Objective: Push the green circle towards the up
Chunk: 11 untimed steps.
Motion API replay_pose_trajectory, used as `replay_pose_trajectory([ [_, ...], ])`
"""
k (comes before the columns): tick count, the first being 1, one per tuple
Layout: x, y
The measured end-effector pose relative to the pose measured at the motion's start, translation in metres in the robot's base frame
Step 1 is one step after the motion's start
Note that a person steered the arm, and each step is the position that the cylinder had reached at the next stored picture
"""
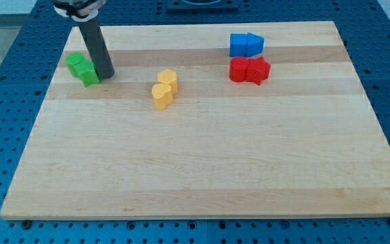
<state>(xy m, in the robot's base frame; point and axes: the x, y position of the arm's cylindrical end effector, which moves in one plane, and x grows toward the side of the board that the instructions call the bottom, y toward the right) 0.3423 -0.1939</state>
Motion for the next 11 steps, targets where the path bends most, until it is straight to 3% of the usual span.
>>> replay_pose_trajectory([
  [2, 0.01, 0.017],
  [3, 0.034, 0.027],
  [5, 0.06, -0.023],
  [8, -0.006, -0.096],
  [9, -0.018, -0.081],
  [11, -0.029, 0.014],
])
